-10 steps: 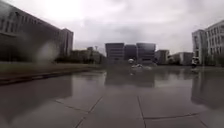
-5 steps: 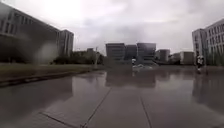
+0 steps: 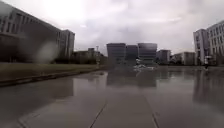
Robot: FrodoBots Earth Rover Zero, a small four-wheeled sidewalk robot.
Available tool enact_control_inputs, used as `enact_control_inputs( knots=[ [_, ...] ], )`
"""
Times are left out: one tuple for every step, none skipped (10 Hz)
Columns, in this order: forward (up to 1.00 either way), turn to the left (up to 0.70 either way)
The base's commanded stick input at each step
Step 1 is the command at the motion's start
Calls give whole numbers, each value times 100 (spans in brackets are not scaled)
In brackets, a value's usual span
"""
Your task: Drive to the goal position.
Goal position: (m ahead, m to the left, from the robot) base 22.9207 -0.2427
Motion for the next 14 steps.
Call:
enact_control_inputs(
  knots=[
    [70, 0],
    [70, 0],
    [70, 0],
    [70, 0],
    [70, -31],
    [70, -31],
    [70, -31],
    [70, -31],
    [70, -7],
    [70, 0],
    [70, 0],
    [70, 0],
    [70, 0],
    [70, 0]
  ],
)
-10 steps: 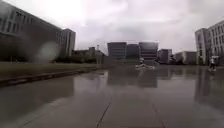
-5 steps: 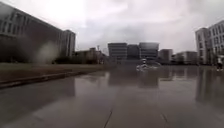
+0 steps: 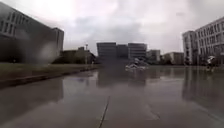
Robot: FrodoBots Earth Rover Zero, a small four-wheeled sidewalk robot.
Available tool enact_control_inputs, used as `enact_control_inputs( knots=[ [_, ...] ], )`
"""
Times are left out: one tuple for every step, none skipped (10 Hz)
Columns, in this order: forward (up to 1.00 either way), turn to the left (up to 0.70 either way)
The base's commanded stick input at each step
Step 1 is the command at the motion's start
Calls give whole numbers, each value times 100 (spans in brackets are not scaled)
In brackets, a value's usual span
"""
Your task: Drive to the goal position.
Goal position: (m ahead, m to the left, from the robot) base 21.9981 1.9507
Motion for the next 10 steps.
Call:
enact_control_inputs(
  knots=[
    [70, 0],
    [70, 0],
    [70, 0],
    [70, 0],
    [70, 0],
    [70, 0],
    [70, -3],
    [70, -18],
    [70, -30],
    [70, -33]
  ],
)
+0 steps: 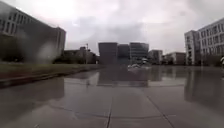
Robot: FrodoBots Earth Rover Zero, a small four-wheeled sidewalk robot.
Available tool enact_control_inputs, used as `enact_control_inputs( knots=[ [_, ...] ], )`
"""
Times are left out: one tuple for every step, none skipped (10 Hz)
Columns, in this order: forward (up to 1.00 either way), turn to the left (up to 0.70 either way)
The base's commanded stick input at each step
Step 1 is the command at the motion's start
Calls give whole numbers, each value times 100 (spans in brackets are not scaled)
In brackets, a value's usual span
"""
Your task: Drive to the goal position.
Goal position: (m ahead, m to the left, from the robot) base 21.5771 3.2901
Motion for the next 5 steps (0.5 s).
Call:
enact_control_inputs(
  knots=[
    [70, -33],
    [70, -31],
    [70, -16],
    [70, 0],
    [70, 0]
  ],
)
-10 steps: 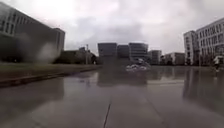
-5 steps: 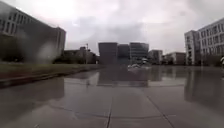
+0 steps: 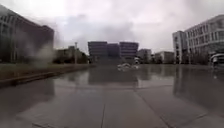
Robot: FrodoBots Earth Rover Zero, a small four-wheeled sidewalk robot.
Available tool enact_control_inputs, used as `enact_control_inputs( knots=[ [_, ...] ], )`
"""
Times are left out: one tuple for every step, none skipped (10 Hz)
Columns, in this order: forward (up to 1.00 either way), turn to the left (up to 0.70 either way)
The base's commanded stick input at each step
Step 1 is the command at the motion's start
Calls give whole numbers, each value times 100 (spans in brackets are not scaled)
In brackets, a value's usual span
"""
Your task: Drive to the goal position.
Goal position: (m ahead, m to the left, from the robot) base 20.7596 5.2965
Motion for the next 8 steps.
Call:
enact_control_inputs(
  knots=[
    [70, 0],
    [70, 0],
    [70, 0],
    [70, 0],
    [70, 0],
    [70, 0],
    [70, 0],
    [70, 0]
  ],
)
